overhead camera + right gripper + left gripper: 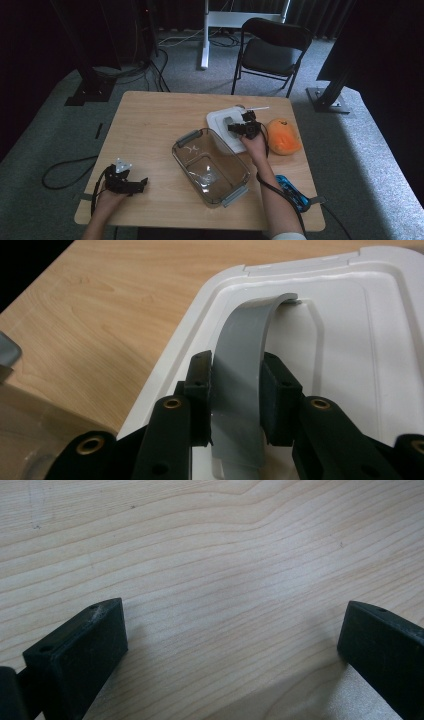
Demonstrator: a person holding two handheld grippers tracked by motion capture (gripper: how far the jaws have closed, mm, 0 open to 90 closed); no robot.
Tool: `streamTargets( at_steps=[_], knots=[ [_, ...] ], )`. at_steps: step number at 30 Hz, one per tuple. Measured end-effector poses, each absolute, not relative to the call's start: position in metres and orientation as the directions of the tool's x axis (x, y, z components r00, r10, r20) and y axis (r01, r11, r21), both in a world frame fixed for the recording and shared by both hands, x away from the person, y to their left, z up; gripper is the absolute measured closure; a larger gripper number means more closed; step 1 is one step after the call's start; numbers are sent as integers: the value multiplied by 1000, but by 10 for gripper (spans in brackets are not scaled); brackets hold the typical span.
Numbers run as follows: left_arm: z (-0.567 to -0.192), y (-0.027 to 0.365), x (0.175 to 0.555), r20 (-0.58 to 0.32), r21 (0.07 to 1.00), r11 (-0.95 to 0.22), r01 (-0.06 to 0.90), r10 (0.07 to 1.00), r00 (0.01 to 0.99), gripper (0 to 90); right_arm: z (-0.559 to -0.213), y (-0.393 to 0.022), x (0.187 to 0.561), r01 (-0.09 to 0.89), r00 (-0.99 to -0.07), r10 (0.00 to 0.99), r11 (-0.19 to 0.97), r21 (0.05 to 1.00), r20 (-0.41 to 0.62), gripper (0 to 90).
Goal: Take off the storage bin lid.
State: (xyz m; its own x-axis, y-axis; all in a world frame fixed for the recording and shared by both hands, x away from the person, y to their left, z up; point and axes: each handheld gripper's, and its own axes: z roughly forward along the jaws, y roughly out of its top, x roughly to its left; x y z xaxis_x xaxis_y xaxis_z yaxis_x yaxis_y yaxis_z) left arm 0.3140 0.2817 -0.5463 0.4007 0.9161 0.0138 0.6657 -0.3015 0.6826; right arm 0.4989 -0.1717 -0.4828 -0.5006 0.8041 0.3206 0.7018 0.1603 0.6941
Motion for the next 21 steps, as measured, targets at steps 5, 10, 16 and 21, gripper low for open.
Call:
streamTargets(
  at_steps=[5,10,16,21],
  knots=[
    [-546,282,314,14,682,-303,665,915,403,1,-493,-169,498,721,-493,802,159,674,338,693],
    [-546,282,314,14,683,-305,664,914,405,1,-500,-169,497,724,-492,801,158,671,342,693],
    [-546,281,314,14,683,-305,664,914,405,1,-507,-168,495,734,-488,803,165,659,343,691],
    [-546,282,314,14,683,-305,664,914,405,1,-511,-167,494,744,-483,807,175,645,339,651]
  ],
)
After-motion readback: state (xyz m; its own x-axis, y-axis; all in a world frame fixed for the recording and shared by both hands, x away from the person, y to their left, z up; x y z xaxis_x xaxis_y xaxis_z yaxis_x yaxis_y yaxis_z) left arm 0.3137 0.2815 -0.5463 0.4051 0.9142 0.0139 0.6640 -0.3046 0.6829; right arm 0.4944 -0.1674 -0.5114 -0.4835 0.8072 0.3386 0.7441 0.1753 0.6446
